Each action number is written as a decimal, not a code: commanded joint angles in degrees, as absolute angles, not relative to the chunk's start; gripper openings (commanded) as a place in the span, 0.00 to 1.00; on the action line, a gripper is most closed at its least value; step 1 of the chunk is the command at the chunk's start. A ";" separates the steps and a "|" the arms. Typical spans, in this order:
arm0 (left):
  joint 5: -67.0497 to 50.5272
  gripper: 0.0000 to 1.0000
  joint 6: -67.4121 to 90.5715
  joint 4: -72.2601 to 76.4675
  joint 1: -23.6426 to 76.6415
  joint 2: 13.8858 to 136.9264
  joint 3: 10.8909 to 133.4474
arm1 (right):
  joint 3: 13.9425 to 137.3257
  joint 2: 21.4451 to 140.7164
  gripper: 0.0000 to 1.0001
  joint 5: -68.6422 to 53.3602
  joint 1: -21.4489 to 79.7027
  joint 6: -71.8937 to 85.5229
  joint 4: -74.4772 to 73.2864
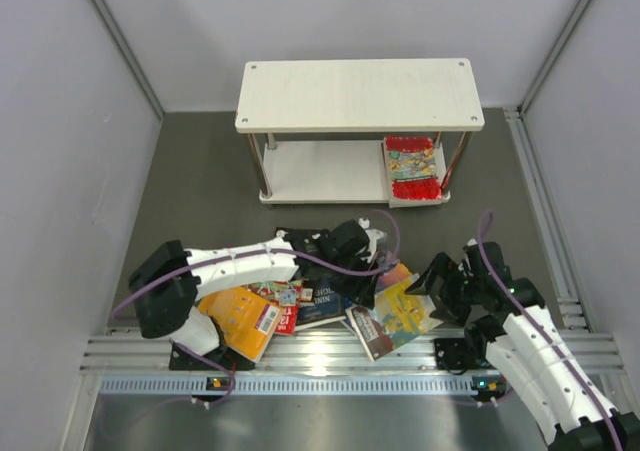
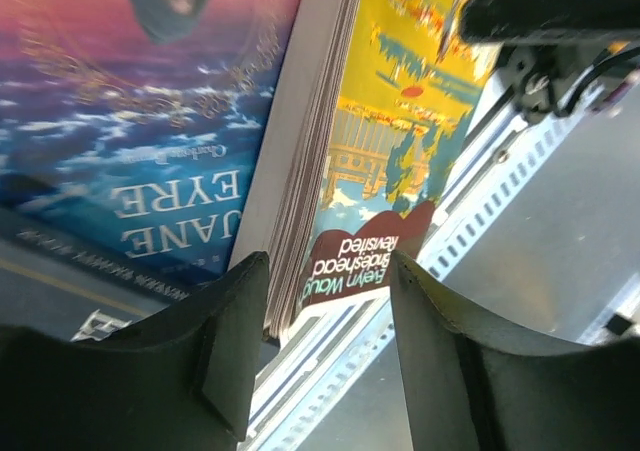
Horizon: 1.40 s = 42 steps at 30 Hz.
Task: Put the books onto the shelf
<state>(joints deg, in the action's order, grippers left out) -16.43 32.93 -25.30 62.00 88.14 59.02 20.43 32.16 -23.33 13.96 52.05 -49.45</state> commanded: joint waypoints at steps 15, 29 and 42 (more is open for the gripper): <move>-10.00 0.58 28.22 -26.02 67.50 98.43 60.47 | 17.23 29.80 0.96 -22.24 13.71 52.56 -48.34; 1.40 0.58 28.30 -34.01 75.94 112.32 68.47 | 17.05 32.08 0.97 -22.76 13.71 52.38 -45.97; -15.12 0.00 29.26 -27.25 77.87 120.76 68.47 | 16.44 31.82 0.97 -23.38 13.71 52.03 -45.26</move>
